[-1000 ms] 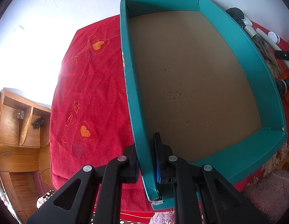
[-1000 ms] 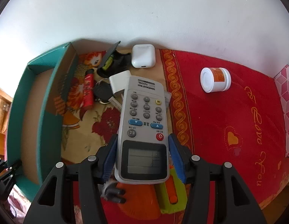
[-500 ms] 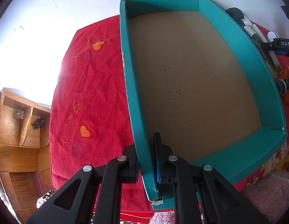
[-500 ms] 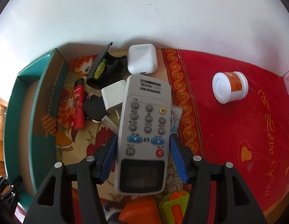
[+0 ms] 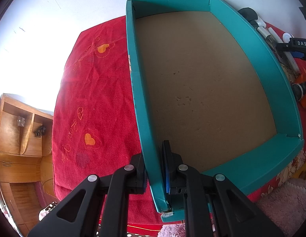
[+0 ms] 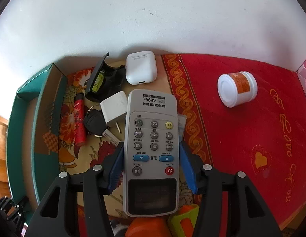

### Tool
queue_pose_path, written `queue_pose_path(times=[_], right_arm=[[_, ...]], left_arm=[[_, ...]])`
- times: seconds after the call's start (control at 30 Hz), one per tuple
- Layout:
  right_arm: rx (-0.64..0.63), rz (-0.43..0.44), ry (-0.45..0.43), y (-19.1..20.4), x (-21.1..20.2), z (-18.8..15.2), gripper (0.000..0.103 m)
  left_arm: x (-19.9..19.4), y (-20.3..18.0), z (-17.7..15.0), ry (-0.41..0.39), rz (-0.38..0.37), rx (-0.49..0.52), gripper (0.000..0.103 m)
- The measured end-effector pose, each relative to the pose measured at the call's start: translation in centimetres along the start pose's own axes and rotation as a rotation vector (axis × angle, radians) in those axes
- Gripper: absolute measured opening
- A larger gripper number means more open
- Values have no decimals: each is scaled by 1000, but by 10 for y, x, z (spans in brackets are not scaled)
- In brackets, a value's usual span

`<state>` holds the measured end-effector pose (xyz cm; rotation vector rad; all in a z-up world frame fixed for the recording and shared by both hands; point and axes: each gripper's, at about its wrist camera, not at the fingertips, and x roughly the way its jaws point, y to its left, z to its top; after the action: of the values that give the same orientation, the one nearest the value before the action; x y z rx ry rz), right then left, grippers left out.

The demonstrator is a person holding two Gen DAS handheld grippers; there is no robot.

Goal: Organize objects
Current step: 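Close the right gripper on the white remote and lift it, then carry the remote into the teal tray with the right gripper and release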

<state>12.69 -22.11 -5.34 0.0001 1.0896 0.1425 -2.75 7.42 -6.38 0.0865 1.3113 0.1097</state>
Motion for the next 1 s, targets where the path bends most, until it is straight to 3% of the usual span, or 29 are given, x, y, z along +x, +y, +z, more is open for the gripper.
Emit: queue_pose_path(times=[0.37, 0.7, 1.0], right_arm=[[-33, 46, -75, 10, -53, -11, 54], [-192, 149, -97, 80, -92, -8, 54], [-272, 271, 28, 166, -75, 3, 54]], left_arm=[[1, -1, 1, 1, -2, 3, 10], [1, -2, 1, 1, -3, 2, 10], [-1, -3, -1, -7, -9, 6, 10]])
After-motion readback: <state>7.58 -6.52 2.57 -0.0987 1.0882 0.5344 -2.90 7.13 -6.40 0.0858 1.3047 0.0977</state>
